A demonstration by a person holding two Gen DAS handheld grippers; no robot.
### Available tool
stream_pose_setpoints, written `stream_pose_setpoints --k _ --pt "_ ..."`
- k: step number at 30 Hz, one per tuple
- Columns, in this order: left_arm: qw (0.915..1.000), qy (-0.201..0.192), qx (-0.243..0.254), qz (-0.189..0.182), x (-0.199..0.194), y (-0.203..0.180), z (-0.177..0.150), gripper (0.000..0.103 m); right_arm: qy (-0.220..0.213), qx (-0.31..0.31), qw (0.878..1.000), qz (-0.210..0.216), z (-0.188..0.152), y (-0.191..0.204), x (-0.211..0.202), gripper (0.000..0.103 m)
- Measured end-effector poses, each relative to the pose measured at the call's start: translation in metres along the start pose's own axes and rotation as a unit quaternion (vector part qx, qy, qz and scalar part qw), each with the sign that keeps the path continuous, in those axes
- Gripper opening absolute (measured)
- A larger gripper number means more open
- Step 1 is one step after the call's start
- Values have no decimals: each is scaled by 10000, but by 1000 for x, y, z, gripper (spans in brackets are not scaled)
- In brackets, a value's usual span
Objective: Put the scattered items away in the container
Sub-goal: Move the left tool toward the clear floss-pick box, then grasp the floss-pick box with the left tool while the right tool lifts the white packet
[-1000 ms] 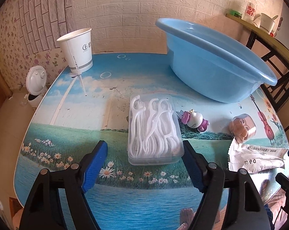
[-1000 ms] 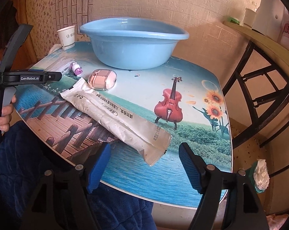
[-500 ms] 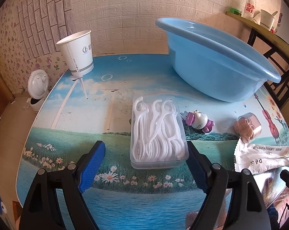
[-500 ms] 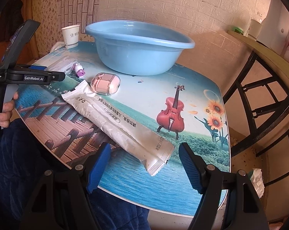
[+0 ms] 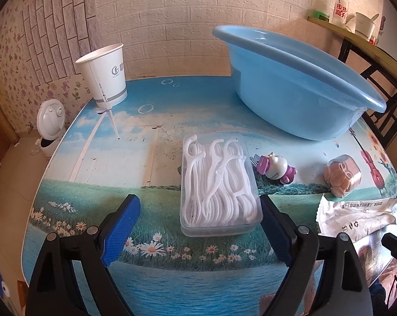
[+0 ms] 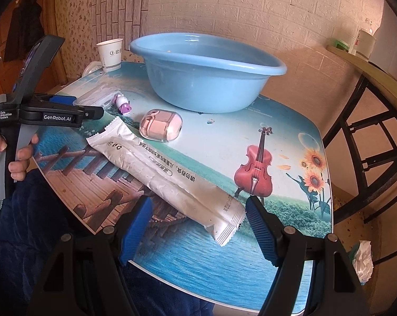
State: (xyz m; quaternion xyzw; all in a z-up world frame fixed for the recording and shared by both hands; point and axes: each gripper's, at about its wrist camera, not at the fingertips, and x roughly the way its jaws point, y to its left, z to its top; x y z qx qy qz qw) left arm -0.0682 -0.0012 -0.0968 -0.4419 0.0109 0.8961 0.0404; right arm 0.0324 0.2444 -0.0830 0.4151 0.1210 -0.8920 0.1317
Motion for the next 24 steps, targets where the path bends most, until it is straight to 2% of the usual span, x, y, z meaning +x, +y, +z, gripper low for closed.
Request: stream_pose_setpoints --k 3,8,10,12,14,15,18,21,24 --pt "10000 -14 -2 -12 1 0 1 87 53 -75 9999 53 1 3 4 75" --pt "9999 -78 31 -57 -2 -1 1 73 107 -122 9998 76 0 4 10 75" --pt "9999 -104 58 -89 -3 -1 1 61 106 -41 9998 158 0 1 11 75" --pt "9998 -118 74 -112 -5 -1 2 53 91 58 9996 272 -1 -3 11 75" --pt "9998 -103 47 -147 -5 1 1 53 114 183 9991 369 -2 -8 12 67" --pt "9998 -99 37 -160 -7 1 0 53 148 227 9987 436 -2 -10 13 56" --pt "9998 -66 19 -191 -8 2 -1 53 153 283 9981 518 -4 -12 12 50" --pt "9997 -10 -19 -250 -14 3 -5 53 80 358 9973 639 -4 -15 8 35" --pt "9995 -12 -74 -300 -20 4 -7 53 69 386 9968 699 -3 -17 6 28"
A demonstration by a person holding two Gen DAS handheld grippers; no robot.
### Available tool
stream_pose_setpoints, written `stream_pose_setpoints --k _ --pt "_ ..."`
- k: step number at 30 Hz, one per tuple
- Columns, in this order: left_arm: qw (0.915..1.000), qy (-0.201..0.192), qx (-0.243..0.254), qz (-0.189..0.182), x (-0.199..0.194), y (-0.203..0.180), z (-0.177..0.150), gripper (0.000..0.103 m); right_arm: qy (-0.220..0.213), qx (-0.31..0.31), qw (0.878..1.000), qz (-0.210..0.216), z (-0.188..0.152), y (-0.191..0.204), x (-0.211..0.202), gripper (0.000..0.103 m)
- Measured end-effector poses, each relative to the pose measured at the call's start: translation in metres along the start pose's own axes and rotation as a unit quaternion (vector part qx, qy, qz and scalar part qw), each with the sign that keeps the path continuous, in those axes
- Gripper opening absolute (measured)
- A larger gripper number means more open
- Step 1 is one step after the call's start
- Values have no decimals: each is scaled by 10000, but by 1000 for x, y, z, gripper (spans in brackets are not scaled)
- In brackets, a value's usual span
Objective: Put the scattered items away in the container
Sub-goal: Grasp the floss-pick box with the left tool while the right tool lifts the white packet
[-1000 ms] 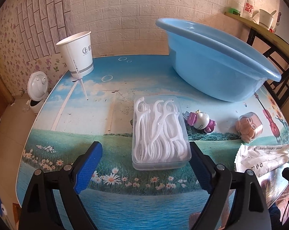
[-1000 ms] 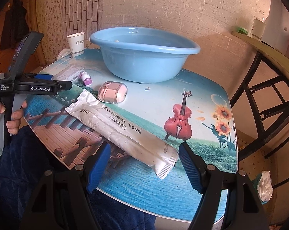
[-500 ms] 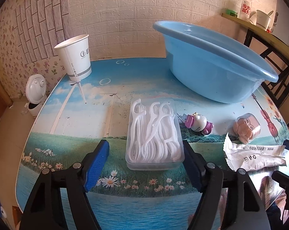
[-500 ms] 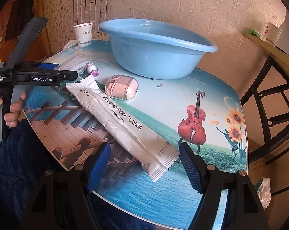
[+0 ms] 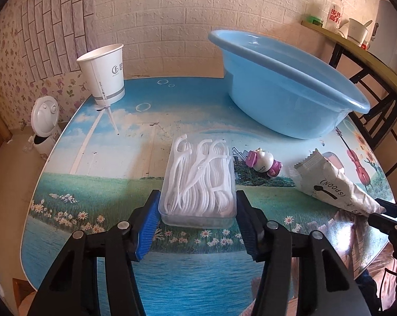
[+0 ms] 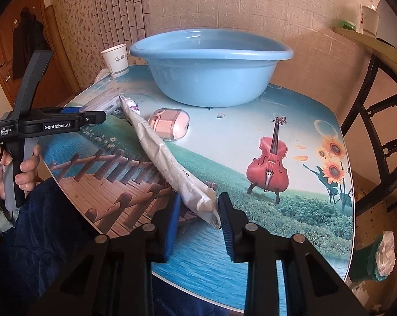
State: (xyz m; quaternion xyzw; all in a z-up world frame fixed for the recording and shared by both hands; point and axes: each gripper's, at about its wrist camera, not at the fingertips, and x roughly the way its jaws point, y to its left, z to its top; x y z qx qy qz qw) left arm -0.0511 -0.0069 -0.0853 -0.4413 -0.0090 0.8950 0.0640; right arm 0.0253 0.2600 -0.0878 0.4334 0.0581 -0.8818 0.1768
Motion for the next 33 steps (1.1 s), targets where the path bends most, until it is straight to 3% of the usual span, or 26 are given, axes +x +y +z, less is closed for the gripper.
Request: stream_pose_setpoints --k 10,27,29,33 --pt "9999 -118 29 4 -24 0 -8 53 -123 79 9998 140 -6 3 -17 20" --pt "10000 -45 55 24 -38 0 -21 53 -40 125 9997 214 -18 9 -20 20" --pt "10000 -10 51 19 -36 -1 -21 53 7 76 9998 193 -17 10 -18 21" --pt "10000 43 62 17 -31 -3 -22 53 29 -18 9998 214 -17 16 -15 35"
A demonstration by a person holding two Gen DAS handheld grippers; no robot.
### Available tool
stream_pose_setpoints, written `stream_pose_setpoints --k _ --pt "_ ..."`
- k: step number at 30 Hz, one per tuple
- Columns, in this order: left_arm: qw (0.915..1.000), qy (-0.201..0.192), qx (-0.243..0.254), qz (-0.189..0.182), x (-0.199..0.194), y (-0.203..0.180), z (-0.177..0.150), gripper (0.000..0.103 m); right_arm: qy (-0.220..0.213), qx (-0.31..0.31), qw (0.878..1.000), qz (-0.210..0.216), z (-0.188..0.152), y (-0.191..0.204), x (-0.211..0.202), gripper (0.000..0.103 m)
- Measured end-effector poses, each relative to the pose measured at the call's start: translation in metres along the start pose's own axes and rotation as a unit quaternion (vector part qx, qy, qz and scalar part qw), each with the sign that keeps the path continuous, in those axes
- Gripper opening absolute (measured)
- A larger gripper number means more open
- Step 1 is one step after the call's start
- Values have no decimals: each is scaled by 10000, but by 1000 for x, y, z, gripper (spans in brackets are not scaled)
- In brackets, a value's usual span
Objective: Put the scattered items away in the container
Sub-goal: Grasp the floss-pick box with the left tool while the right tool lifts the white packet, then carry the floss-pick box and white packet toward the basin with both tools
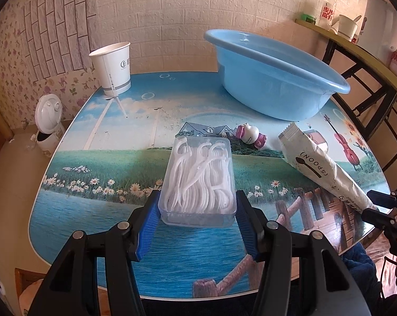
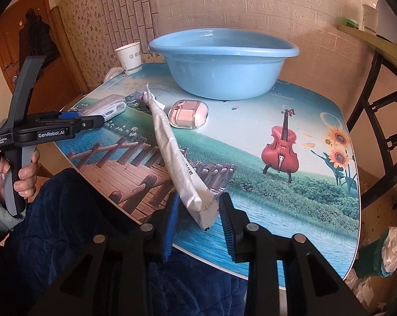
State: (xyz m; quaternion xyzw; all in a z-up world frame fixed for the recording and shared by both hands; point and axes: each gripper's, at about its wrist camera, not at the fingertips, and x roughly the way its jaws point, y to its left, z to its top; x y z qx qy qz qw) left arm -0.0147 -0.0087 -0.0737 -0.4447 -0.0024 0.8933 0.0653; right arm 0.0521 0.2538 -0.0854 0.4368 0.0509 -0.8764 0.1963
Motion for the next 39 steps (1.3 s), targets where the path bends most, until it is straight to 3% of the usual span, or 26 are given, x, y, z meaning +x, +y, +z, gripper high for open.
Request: stream_pose_setpoints --k 14,16,22,27,28,32,39 --pt "9998 -1 153 128 7 -6 -3 54 119 -525 9984 -190 4 23 13 35" --pt "9998 6 146 114 7 -6 -2 58 142 -577 9980 -221 4 27 16 40" --pt "9997 -44 200 165 14 -12 -1 62 119 -552 9984 -46 3 29 18 40" --pt "9996 -149 212 138 18 -15 -1 60 55 -487 9988 17 1 30 17 39" --pt "9996 -166 226 106 18 -15 -1 52 49 -490 9988 20 1 30 17 39" --pt "9995 -162 248 88 17 -14 -1 53 53 -524 9986 37 0 33 17 28" --pt "9993 -227 287 78 7 -15 -4 53 19 -506 9986 122 -1 36 11 24"
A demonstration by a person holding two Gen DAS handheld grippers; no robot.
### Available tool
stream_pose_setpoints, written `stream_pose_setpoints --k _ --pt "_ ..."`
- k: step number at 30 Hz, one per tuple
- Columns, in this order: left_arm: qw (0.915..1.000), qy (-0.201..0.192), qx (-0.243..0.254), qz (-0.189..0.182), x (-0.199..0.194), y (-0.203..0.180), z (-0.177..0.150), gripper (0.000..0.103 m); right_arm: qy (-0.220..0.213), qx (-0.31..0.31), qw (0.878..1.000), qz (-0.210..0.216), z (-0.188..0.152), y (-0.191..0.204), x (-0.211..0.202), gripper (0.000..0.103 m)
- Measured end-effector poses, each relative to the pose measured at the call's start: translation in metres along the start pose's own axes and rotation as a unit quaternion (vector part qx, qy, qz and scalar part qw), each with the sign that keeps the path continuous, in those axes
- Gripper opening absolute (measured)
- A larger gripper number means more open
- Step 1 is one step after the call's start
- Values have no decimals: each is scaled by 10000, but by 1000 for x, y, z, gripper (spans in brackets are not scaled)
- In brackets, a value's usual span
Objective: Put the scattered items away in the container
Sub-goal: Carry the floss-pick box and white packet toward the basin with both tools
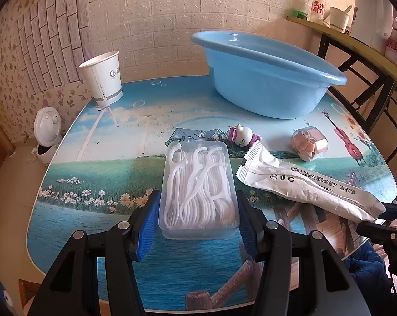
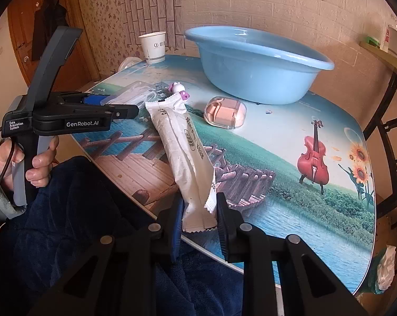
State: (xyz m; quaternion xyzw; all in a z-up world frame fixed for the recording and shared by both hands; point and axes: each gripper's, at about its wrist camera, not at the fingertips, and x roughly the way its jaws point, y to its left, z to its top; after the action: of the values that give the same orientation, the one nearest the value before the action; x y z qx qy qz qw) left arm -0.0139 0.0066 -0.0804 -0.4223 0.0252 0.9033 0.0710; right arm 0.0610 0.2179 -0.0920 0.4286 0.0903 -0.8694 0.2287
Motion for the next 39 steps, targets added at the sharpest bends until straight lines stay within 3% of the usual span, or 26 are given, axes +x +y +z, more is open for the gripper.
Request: stream_pose_setpoints --k 16,39 --pt "9986 -434 -315 -24 -53 16 10 53 -571 115 9975 408 17 15 -37 24" --pt "9949 -938 -329 -188 -92 9 47 53 -1008 582 9918 525 51 9 -67 24"
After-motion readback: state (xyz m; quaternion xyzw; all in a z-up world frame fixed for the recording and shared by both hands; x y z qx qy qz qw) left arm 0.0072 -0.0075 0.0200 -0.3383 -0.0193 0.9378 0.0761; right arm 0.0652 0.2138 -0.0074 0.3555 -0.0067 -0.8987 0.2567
